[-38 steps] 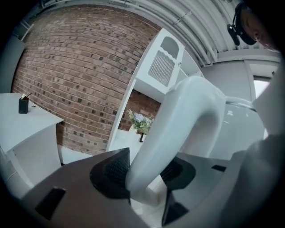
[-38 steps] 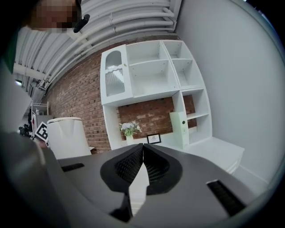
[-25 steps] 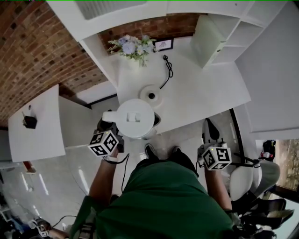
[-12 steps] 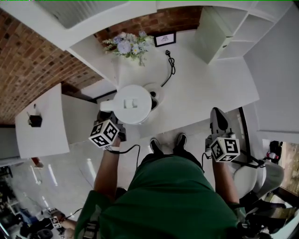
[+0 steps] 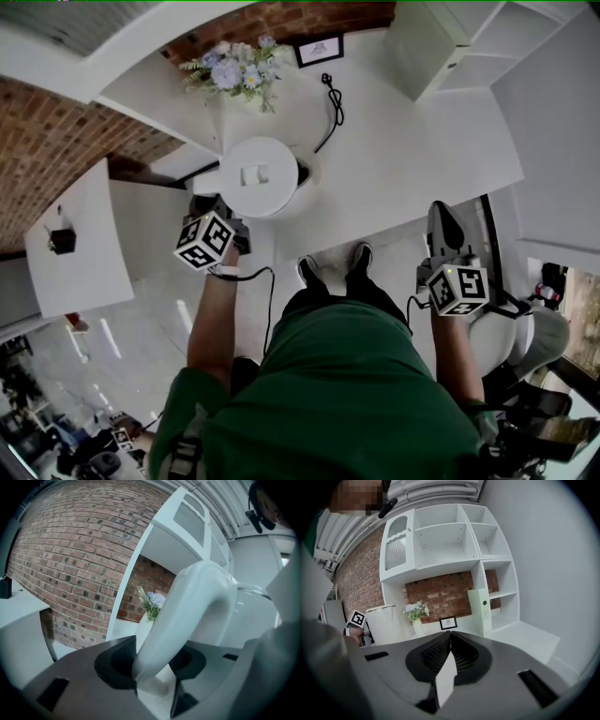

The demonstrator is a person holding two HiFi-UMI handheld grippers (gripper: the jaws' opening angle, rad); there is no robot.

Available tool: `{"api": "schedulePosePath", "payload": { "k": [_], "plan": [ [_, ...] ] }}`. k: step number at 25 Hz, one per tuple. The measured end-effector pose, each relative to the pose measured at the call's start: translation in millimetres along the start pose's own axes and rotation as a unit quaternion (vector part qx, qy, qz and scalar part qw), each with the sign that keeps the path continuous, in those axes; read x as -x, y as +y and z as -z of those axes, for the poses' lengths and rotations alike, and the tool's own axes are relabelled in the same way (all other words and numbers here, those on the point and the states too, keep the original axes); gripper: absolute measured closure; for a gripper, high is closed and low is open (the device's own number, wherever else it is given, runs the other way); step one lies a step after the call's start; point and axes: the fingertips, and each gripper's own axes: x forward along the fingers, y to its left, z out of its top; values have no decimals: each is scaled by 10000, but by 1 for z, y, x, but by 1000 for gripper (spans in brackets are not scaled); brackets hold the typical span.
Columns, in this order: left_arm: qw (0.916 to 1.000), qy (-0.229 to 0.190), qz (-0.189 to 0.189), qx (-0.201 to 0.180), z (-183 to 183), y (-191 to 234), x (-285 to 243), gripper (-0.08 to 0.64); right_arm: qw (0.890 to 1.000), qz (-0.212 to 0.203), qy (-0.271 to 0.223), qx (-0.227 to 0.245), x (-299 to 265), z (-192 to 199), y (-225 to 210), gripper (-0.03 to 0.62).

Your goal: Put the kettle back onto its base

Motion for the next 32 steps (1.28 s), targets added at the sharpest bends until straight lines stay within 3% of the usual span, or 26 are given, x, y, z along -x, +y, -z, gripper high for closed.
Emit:
{"api": "schedulePosePath", "payload": {
  "k": [9, 21, 32],
  "plan": [
    [9999, 66, -42, 115, 15, 14, -40, 368, 9997, 32, 239, -24, -5, 22, -3, 571],
    [9997, 231, -75, -36, 33, 14, -80, 368, 9988, 196, 454, -48, 1, 37, -13, 571],
    [9996, 181, -8, -209, 31, 4, -92, 367, 9985, 83, 529, -72, -2, 42, -5, 571]
  ]
}}
